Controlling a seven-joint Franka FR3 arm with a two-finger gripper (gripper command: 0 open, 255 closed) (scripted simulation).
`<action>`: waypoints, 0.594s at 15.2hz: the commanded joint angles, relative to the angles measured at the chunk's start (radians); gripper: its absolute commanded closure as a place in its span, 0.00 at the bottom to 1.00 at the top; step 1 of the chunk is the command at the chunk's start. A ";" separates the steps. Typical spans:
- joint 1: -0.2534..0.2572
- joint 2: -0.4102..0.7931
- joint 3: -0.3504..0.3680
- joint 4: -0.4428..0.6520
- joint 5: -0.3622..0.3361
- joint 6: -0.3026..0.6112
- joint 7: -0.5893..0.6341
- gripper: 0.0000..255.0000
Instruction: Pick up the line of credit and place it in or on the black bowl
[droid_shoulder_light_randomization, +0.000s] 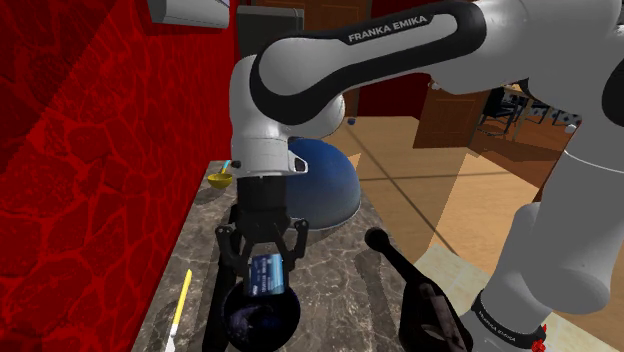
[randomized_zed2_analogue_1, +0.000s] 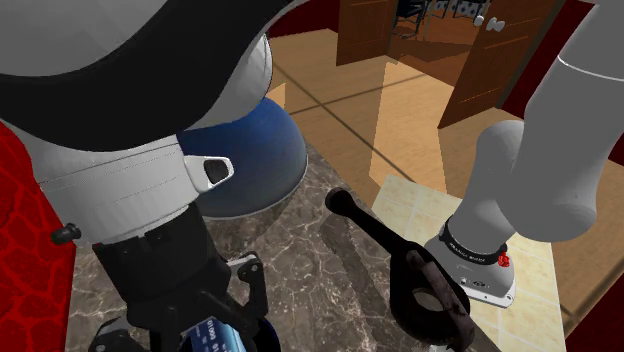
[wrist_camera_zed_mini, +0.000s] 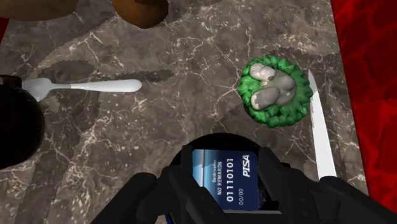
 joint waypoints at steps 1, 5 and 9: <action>0.002 0.008 0.001 -0.017 0.000 0.023 -0.010 1.00; 0.005 0.024 0.004 -0.052 0.000 0.069 -0.030 1.00; 0.010 0.047 0.006 -0.088 0.000 0.123 -0.052 1.00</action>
